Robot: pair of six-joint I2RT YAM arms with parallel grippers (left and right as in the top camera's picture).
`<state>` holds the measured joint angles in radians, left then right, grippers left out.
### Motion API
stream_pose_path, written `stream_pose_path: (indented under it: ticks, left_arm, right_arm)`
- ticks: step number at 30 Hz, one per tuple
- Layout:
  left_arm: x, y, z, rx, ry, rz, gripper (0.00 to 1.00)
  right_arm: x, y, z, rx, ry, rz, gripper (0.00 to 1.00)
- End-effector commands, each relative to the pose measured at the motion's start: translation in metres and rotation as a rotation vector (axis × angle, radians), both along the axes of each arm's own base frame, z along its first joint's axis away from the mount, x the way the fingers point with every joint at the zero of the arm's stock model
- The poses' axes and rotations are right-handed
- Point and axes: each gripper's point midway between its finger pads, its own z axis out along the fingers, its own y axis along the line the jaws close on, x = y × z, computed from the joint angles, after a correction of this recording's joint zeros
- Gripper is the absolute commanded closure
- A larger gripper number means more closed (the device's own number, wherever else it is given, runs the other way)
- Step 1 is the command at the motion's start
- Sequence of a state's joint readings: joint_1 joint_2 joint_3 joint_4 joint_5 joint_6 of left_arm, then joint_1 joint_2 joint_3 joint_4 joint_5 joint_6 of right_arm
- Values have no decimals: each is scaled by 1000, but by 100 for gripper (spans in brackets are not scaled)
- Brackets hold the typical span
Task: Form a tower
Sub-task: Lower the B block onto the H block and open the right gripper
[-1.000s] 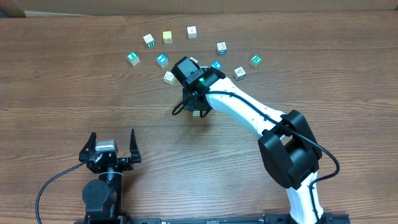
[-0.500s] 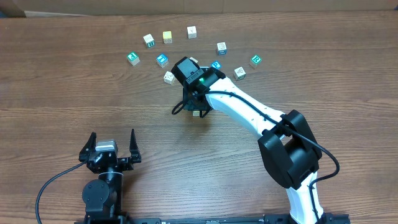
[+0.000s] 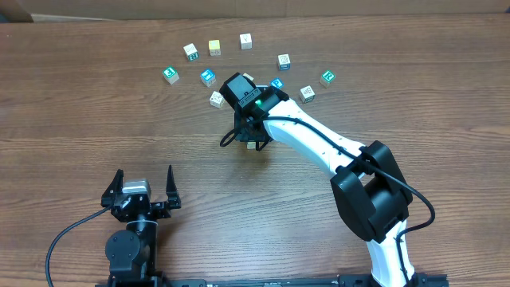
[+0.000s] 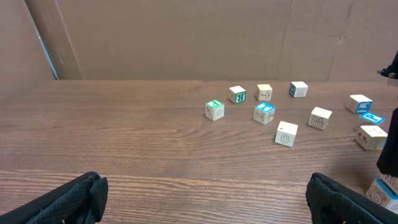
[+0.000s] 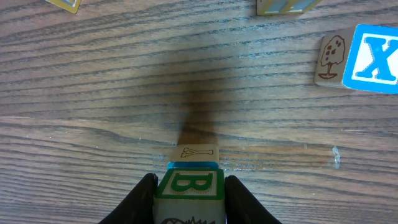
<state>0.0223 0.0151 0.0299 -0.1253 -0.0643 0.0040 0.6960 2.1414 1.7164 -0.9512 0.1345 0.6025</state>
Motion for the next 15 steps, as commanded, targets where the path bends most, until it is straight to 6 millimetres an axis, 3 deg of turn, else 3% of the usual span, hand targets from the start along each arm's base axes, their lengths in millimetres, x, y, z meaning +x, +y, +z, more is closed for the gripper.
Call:
stream_pose_path:
  ticks: [1, 15]
  left_arm:
    - [-1, 5, 2, 20, -2, 21, 0]
    - [-1, 5, 2, 20, -2, 21, 0]
  right_arm:
    - [1, 1, -5, -1, 5, -3, 69]
    - [3, 3, -4, 5, -3, -3, 69]
